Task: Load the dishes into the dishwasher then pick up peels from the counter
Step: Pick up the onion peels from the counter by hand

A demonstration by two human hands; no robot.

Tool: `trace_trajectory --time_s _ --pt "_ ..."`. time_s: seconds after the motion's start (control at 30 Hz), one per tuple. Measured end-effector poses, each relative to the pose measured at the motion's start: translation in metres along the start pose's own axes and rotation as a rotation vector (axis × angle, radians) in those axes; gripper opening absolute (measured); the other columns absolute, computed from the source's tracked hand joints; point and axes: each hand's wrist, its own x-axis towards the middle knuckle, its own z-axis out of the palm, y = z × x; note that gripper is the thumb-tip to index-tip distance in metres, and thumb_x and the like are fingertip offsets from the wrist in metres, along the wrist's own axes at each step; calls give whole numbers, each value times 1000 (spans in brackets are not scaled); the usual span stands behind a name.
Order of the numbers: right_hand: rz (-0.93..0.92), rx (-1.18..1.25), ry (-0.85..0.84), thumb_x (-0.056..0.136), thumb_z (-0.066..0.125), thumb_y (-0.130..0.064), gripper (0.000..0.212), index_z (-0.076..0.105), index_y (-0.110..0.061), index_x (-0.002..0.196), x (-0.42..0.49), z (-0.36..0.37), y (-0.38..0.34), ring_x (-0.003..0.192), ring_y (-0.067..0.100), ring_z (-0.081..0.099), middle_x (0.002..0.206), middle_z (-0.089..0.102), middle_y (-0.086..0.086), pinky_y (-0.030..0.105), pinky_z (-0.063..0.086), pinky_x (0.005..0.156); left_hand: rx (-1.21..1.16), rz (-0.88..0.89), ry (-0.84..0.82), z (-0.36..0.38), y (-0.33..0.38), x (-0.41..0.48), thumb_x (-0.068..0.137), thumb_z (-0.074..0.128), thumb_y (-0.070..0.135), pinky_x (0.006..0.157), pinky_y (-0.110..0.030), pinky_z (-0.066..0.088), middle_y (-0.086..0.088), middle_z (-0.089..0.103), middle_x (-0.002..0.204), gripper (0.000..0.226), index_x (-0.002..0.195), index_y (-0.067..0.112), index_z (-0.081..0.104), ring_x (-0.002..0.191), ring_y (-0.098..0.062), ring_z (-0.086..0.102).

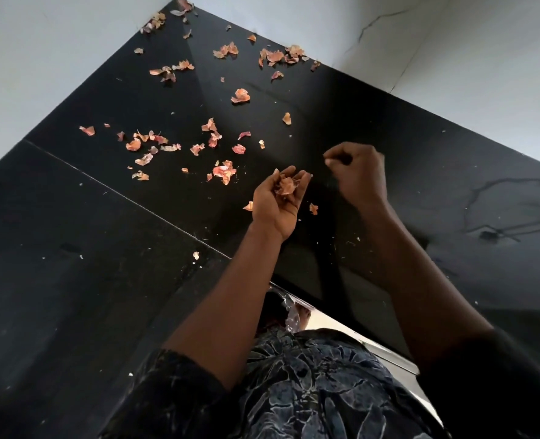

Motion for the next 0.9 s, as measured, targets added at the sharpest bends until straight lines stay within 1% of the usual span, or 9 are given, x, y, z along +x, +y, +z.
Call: trace_trajectory --time_s 0.1,0.17,0.3,0.37,0.47,0.53,0.6,0.7,0.9 --pt "51 -170 -197 94 69 -16 17 74 -16 109 9 18 24 100 9 66 112 71 1 33 57 91 -37 1 0 -4 7 -3 106 47 23 84 -35 62 -26 66 114 32 111 -4 65 108 -35 68" --pt "55 -229 -286 93 69 -16 19 73 -14 112 7 33 28 104 13 66 116 70 3 31 54 90 -39 4 3 -6 11 -4 106 47 23 83 -35 62 -27 66 117 33 112 -3 65 110 -35 68" --pt "58 -277 -197 93 66 -13 12 76 -17 98 9 53 24 85 12 65 98 71 1 25 48 69 -38 27 17 -8 20 -4 106 47 24 85 -35 62 -28 64 122 34 112 -4 66 112 -36 68" --pt "54 -326 -163 95 60 -10 18 74 -18 88 13 58 23 79 14 66 88 68 0 26 48 63 -43 28 13 -10 22 -6 106 48 24 85 -35 62 -28 65 120 34 111 -4 66 110 -36 68" --pt "62 -359 -178 94 63 -14 14 72 -20 86 19 57 22 77 15 66 86 68 -2 31 53 67 -44 25 10 -12 23 -7 106 48 24 83 -34 62 -27 66 116 34 110 -4 66 107 -36 69" --pt "77 -326 -188 90 71 -19 6 69 -22 85 21 55 23 78 13 65 86 67 -4 30 52 67 -41 28 11 -13 24 -7 106 48 24 82 -34 62 -27 65 118 34 111 -4 66 107 -35 69" --pt "80 -281 -182 88 75 -20 6 69 -22 90 23 54 25 80 12 64 88 67 -6 29 47 67 -41 30 12 -13 26 -6 106 48 25 82 -34 62 -27 65 119 34 111 -4 66 107 -35 69" --pt "58 -289 -193 90 73 -19 11 73 -21 101 24 54 26 84 11 61 98 68 -3 27 44 70 -41 28 8 -14 26 -5 106 48 25 81 -34 62 -27 65 119 34 111 -4 66 107 -36 69" --pt "-11 -392 -209 95 63 -17 9 72 -17 92 14 53 23 81 13 60 96 65 0 26 42 68 -36 16 3 -14 24 -6 106 48 25 82 -35 62 -27 66 116 34 112 -4 66 104 -35 70"
